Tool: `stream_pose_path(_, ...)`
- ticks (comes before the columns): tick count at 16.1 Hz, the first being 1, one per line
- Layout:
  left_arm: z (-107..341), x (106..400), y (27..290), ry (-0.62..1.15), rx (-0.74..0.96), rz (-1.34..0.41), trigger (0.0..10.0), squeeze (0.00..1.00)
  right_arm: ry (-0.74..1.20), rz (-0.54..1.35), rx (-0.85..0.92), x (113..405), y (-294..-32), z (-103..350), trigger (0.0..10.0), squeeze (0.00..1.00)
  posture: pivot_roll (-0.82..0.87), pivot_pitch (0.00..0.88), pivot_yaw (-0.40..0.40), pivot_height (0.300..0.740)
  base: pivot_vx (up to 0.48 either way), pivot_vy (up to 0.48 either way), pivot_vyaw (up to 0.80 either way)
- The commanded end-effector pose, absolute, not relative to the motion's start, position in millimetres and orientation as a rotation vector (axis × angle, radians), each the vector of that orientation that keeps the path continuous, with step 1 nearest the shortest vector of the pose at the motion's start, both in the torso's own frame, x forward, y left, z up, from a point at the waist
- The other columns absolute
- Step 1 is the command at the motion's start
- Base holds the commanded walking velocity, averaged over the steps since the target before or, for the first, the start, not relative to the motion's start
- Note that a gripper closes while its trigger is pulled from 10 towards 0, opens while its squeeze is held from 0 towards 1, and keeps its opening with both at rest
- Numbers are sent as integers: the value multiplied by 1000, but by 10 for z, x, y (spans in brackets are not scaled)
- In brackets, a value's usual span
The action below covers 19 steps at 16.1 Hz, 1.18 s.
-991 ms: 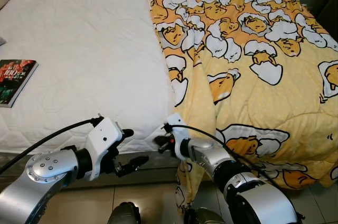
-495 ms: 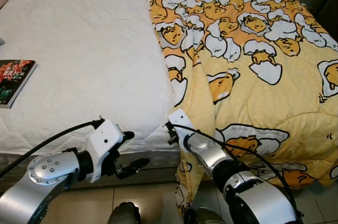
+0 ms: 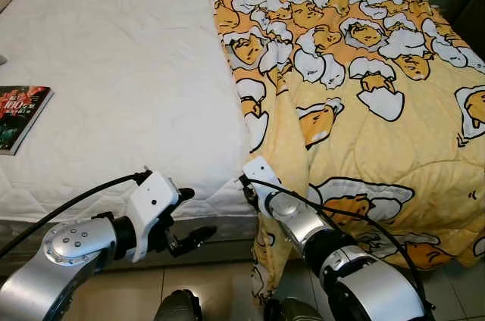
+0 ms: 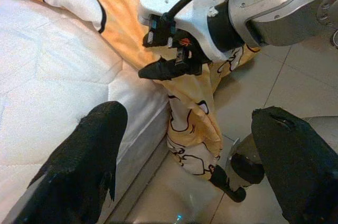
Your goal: Clean up the room
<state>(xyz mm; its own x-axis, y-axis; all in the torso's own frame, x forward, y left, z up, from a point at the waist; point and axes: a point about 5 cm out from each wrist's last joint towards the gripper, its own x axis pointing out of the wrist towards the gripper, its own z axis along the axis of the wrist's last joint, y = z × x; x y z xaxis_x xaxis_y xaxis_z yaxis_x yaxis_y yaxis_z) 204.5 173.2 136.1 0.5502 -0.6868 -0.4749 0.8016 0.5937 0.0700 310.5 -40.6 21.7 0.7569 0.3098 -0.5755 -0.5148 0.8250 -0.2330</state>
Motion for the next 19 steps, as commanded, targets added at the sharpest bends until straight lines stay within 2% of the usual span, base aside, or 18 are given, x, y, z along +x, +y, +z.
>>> stream_pose_path(1,1363,2030,1721,430,298,-900,10000,0,553,457,-427,3090,-322,223,10000,1000,74,129,-36,740,0,0,0)
stream_pose_path(2,1370,2020,1728,432,298,-899,10000,0,564,434,-452,3075,-325,202,10000,910,82,138,-38,740,0,0,0)
stream_pose_path(3,1385,2003,1732,435,301,-899,10000,0,580,407,-465,3052,-333,171,10000,0,105,165,-43,740,0,0,0)
stream_pose_path(7,1433,1960,1723,437,310,-909,10000,0,569,330,-490,3071,-388,172,10000,0,145,214,-42,740,0,0,0)
stream_pose_path(8,1440,1946,1725,439,310,-912,10000,0,568,328,-482,3080,-394,179,6039,0,151,221,-43,740,0,0,0)
stream_pose_path(9,1445,1908,1734,449,311,-918,10000,0,559,335,-448,3110,-396,211,0,0,153,227,-47,740,0,0,0)
stream_pose_path(19,1446,1848,1723,465,302,-914,10000,0,588,333,-375,3137,-519,193,0,0,157,232,-58,740,0,0,0)
